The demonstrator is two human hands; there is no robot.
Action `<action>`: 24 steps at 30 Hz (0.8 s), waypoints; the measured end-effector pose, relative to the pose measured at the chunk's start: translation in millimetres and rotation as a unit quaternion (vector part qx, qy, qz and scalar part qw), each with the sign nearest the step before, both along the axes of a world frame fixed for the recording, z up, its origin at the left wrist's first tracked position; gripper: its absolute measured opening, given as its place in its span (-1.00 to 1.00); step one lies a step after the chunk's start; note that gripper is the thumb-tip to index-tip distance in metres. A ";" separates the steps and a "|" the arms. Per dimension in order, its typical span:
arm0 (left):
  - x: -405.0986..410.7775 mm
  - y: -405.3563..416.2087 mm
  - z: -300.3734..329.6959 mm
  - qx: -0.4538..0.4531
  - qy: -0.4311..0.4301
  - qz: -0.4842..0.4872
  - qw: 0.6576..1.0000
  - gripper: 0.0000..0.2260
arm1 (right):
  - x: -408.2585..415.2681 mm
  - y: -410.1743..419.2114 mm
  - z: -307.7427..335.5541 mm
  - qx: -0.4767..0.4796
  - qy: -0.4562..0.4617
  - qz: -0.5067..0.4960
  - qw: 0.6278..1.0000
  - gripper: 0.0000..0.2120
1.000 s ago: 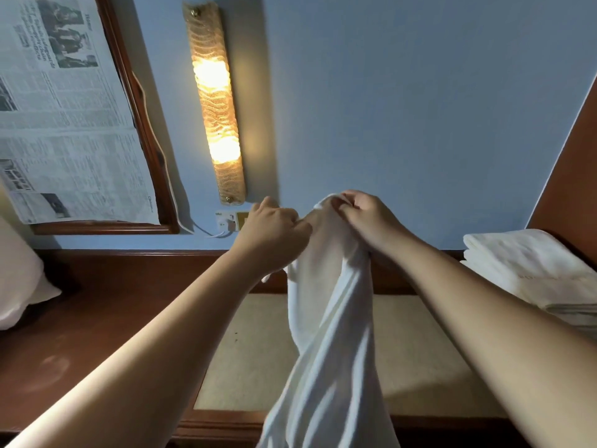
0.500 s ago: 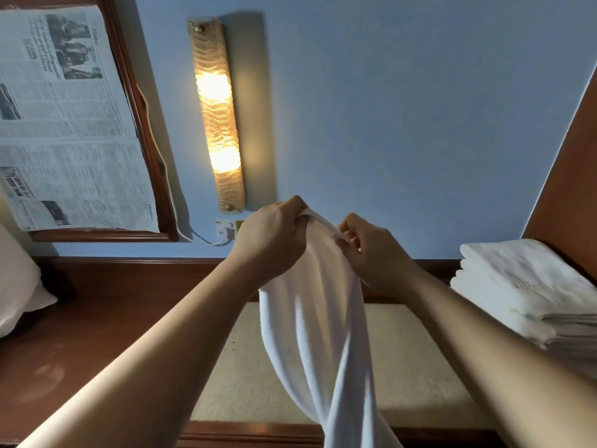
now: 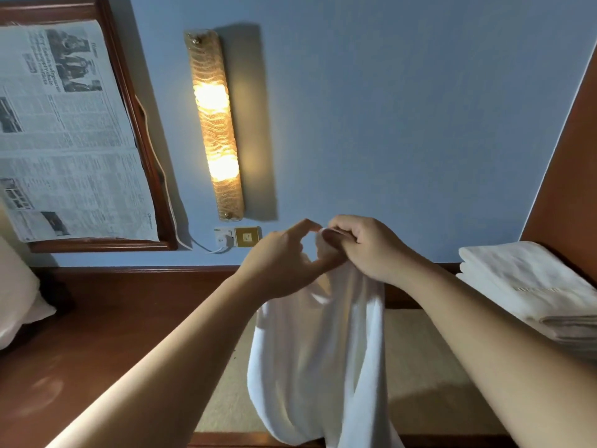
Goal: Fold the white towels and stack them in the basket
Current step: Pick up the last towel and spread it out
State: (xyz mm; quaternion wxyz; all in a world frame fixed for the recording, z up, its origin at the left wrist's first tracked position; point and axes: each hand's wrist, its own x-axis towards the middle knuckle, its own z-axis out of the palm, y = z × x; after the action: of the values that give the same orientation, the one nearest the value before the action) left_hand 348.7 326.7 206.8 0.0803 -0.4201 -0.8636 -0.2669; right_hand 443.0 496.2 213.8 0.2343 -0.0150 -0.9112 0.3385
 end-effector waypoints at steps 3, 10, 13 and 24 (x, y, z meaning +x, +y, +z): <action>-2.7 0.3 9.8 0.077 0.000 -0.019 0.997 -0.69 | -1.1 -2.7 24.7 0.029 -0.005 0.020 0.999 -0.76; -13.4 -27.5 44.8 0.052 0.162 0.025 0.985 -0.72 | 2.7 8.6 -5.2 0.107 0.029 -0.083 0.990 -0.88; -29.3 -44.8 46.1 0.070 0.154 0.072 0.983 -0.72 | 0.3 19.8 -58.2 0.058 0.027 -0.170 0.983 -0.86; -1.9 -27.8 17.7 0.024 0.094 0.009 0.995 -0.39 | -13.4 -16.5 -5.0 0.003 0.030 -0.060 0.998 -0.86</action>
State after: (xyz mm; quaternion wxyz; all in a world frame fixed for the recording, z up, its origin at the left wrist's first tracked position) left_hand 346.9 298.8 224.5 0.1736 -0.4331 -0.8495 -0.2463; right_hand 429.6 479.7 208.9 0.2817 -0.0582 -0.9023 0.3212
